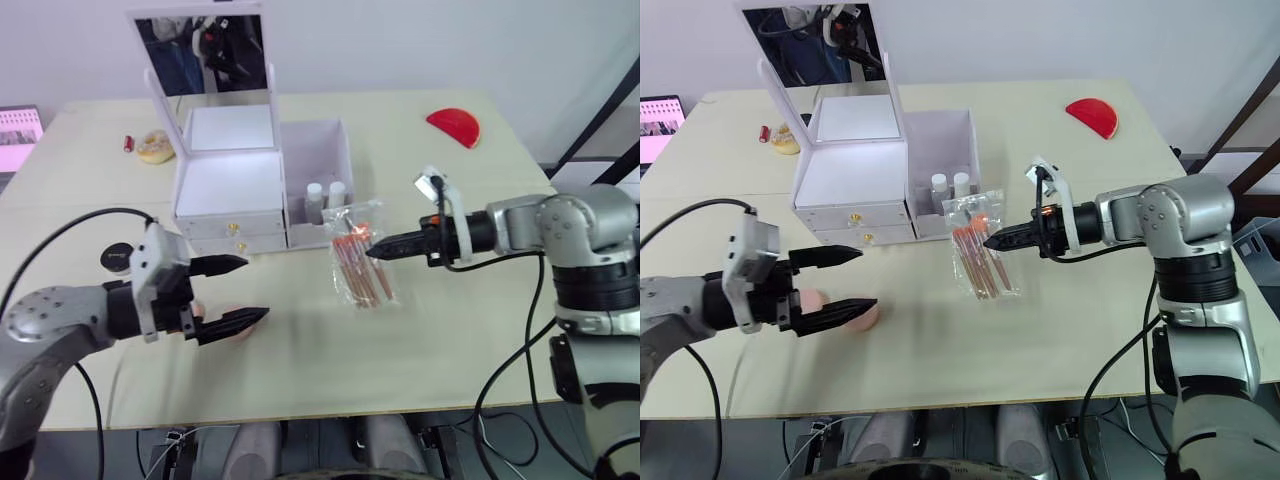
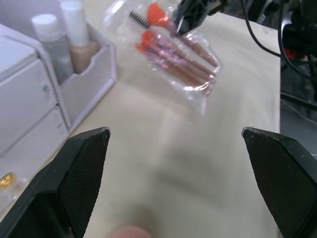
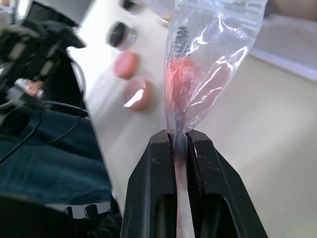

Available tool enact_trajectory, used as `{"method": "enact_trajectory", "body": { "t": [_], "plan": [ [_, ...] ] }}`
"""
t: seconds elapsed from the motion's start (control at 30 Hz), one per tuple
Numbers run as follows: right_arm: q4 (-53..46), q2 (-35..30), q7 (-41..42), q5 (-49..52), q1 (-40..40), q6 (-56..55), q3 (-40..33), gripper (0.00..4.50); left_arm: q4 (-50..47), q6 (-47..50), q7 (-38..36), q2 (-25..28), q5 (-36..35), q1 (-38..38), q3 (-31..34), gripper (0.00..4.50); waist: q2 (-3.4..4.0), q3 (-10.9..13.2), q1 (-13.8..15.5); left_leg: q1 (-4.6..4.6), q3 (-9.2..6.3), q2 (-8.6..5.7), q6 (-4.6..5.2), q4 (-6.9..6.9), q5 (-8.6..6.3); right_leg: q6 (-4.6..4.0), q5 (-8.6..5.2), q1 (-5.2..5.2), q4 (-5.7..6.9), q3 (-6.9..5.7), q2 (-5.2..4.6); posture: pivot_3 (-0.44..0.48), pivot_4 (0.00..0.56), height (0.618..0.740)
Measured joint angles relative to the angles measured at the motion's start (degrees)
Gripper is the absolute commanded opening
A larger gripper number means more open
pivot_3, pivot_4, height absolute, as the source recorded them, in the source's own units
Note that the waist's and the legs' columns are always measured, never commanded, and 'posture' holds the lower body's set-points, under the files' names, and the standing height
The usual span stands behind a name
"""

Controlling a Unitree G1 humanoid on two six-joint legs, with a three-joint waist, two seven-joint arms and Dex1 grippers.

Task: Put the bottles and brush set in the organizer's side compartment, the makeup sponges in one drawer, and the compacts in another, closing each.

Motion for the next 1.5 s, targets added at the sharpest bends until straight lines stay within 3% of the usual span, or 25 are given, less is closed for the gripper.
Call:
{"method": "enact_trajectory", "body": {
  "t": [0.13, 0.33, 0.6, 1.03, 1.33, 1.5],
  "plan": [
    [-3.2, 1.4, -2.1, 1.3, -1.8, -5.9, -5.5, 0.00, -2.0, 1.6, 6.1, 0.2, -4.3, 0.5, 5.4, 4.49, 0.01, 0.0, 0.0, 0.09, 0.01, 0.01, 0.00, 0.03, 0.00, 0.02, -0.01, 0.02, 0.05, 0.00, 0.00, 0.000, 0.150, 0.739],
    [2.6, 9.5, -9.9, -1.0, -9.5, -17.4, -7.9, 0.00, -2.3, 2.8, 17.5, -1.7, -8.6, -1.4, 6.4, 4.49, 0.00, 0.0, -0.1, 0.11, -0.03, 0.19, -0.01, 0.04, 0.01, -0.27, 0.16, 0.00, 0.08, 0.05, 0.27, 0.000, 0.150, 0.739],
    [25.4, 16.4, -10.1, -10.9, -21.7, -37.4, -4.7, 0.00, -1.5, 2.8, 27.1, -1.8, -11.9, -7.2, 3.9, 4.49, 0.01, 0.0, -0.3, 0.09, 0.03, 0.22, -0.01, -0.05, 0.01, -0.25, 0.18, -0.08, 0.04, 0.25, 0.41, 0.000, 0.150, 0.739],
    [53.2, 23.2, -1.2, -26.6, -26.7, -66.0, 3.0, 0.00, -4.9, -1.2, 37.4, -4.7, -17.2, -7.1, 3.5, 4.49, 0.02, 0.0, -0.4, 0.13, 0.26, 0.28, -0.02, -0.08, 0.01, -0.14, 0.25, -0.17, 0.06, 0.56, 0.52, 0.000, 0.150, 0.739],
    [64.3, 26.3, 0.2, -33.5, -28.7, -77.3, 3.7, 0.00, -5.9, -3.9, 41.2, -3.9, -22.5, -6.1, 4.2, 4.49, 0.02, 0.0, -0.4, 0.14, 0.29, 0.28, -0.02, -0.08, 0.01, -0.19, 0.22, -0.19, 0.07, 0.67, 0.57, 0.000, 0.150, 0.739],
    [69.7, 26.7, -0.6, -36.6, -30.3, -78.1, 3.8, 0.00, -5.9, -5.1, 42.1, -2.5, -23.9, -5.2, 4.2, 4.49, 0.02, 0.0, -0.4, 0.15, 0.31, 0.28, -0.03, -0.09, 0.01, -0.27, 0.18, -0.20, 0.07, 0.73, 0.59, 0.000, 0.150, 0.739]
  ]
}}
